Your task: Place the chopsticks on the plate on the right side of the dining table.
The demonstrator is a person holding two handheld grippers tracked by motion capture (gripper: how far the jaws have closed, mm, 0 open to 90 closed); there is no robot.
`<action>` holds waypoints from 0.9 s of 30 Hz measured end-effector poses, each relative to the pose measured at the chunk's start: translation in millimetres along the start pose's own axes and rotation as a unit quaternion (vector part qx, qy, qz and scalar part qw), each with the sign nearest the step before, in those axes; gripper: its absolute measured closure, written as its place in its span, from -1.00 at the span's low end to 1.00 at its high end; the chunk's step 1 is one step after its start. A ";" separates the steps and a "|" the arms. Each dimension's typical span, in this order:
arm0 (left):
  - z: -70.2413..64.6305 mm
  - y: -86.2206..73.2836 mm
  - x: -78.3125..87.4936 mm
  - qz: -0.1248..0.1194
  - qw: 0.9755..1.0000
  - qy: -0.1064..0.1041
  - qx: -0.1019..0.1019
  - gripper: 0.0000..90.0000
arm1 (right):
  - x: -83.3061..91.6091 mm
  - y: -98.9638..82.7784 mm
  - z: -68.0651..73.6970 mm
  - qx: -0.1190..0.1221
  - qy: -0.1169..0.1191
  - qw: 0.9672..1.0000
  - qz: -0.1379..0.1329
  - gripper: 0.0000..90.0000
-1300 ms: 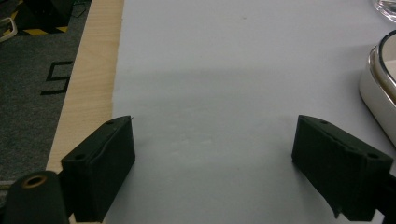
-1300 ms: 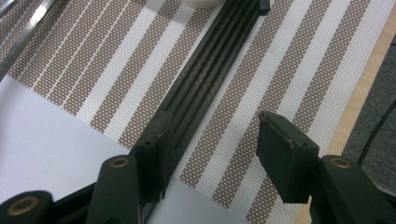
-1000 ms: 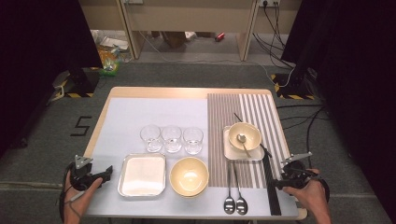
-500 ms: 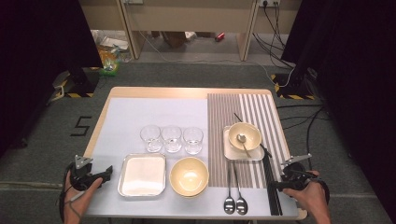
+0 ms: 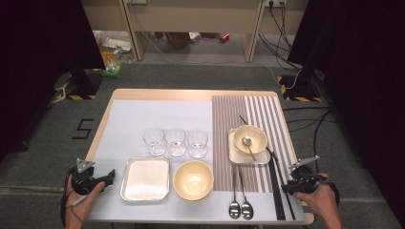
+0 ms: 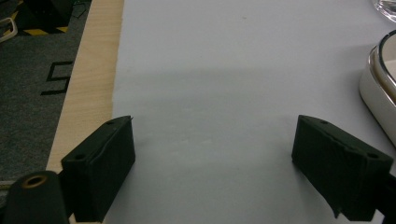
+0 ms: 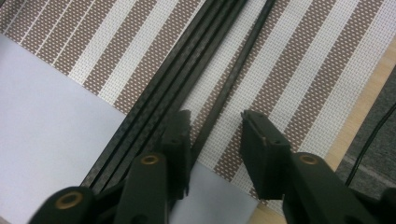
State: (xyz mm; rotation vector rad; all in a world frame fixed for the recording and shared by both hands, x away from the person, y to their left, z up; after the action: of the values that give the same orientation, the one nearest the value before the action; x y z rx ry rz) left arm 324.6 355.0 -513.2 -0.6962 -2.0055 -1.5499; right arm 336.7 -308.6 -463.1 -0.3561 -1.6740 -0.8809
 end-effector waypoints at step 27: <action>0.1 0.1 0.0 0.000 1.000 0.000 0.000 -0.73 | -1.3 12.2 -19.2 -0.033 0.022 0.998 0.042 0.82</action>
State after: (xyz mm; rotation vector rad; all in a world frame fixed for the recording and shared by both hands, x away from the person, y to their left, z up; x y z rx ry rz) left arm 324.6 355.0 -513.2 -0.6965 -2.0057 -1.5497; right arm 358.5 -313.8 -458.6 -0.4462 -1.5819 -0.8766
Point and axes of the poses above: each handheld gripper's, and its own axes: x roughly backward along the jaws, y roughly out of its top, z roughly to its left, the point moved 1 cm from there along -x, roughly forward along the jaws, and after that the axes turned 15 degrees about x, right-handed, at the moved point
